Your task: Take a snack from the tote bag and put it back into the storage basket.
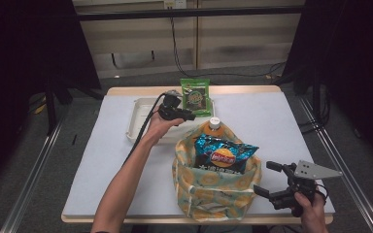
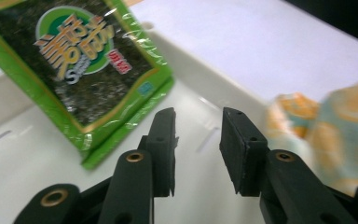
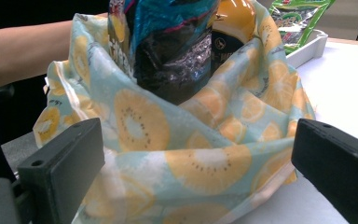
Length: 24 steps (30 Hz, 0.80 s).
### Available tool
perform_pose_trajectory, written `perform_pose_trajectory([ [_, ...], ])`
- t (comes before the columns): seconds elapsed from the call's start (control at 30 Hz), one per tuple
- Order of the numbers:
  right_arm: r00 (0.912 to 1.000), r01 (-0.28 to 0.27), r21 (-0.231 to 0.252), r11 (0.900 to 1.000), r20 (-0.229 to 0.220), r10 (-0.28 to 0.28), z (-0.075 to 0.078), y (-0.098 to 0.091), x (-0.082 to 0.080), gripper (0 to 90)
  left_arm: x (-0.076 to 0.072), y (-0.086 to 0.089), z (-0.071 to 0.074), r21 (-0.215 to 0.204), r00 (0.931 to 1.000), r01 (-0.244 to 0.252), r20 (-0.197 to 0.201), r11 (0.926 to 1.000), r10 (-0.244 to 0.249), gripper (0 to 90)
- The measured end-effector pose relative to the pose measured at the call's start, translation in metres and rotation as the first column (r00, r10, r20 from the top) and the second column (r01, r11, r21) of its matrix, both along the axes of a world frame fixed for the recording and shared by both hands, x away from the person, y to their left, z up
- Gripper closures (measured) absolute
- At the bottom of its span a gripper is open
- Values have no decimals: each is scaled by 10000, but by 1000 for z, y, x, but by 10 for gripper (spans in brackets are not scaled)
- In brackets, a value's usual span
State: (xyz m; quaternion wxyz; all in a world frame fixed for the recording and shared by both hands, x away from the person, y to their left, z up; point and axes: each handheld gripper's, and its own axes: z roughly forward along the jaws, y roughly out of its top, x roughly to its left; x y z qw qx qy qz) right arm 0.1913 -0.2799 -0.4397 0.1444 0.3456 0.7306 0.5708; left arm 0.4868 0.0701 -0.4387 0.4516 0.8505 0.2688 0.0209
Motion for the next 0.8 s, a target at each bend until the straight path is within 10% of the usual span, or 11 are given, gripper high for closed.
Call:
perform_pose_trajectory([
  [0.8, 9997, 256, -55, 9997, 65, -256, 2, -3, -7, 21, -83, 41, 43, -1585, 9954, 115, 962, 9873, 39, 355],
])
